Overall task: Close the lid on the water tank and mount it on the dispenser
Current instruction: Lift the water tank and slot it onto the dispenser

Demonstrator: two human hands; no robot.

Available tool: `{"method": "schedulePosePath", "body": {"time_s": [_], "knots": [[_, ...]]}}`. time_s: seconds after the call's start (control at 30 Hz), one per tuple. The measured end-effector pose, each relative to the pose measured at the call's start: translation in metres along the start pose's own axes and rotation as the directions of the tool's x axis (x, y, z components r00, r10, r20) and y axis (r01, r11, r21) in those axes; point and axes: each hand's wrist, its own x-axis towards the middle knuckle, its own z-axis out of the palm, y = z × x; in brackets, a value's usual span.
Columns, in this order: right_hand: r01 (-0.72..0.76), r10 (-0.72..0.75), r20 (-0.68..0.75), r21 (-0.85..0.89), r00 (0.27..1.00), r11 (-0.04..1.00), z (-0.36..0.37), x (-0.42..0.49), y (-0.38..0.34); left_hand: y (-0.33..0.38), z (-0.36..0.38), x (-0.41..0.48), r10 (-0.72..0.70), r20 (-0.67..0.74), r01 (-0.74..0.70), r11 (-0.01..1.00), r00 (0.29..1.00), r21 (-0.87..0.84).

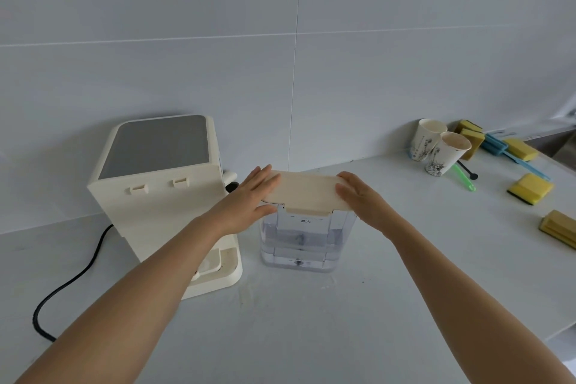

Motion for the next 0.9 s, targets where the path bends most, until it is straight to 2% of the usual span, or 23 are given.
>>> {"method": "schedulePosePath", "body": {"time_s": [0.1, 0.2, 0.33, 0.43, 0.6, 0.7, 0.9], "knots": [[-0.009, 0.008, 0.027, 0.048, 1.000, 0.999, -0.002, -0.006, 0.000, 0.001, 0.004, 0.001, 0.000, -0.031, -0.002, 0.997, 1.000, -0.075], [-0.053, 0.031, 0.086, 0.268, 0.996, 0.962, -0.006, -0.016, 0.001, 0.000, 0.008, 0.001, -0.027, -0.065, 0.015, 0.983, 0.998, -0.185], [-0.082, 0.026, 0.157, 0.358, 0.987, 0.930, -0.011, -0.022, 0.017, -0.007, 0.020, 0.004, -0.181, -0.126, 0.130, 0.933, 0.975, -0.336], [-0.083, 0.004, 0.236, 0.325, 0.972, 0.942, -0.007, -0.021, 0.032, -0.016, 0.029, 0.008, -0.291, -0.083, 0.238, 0.890, 0.953, -0.388], [-0.053, 0.007, 0.312, 0.141, 0.950, 0.989, 0.009, -0.004, 0.046, -0.020, 0.039, 0.016, -0.305, 0.048, 0.289, 0.823, 0.951, -0.489], [-0.085, 0.057, 0.263, 0.096, 0.963, 0.992, 0.016, 0.000, 0.051, -0.022, 0.043, 0.020, -0.331, 0.126, 0.345, 0.773, 0.935, -0.533], [-0.112, 0.094, 0.174, 0.097, 0.980, 0.989, 0.024, 0.005, 0.056, -0.017, 0.041, 0.022, -0.332, 0.133, 0.345, 0.736, 0.934, -0.582]]}}
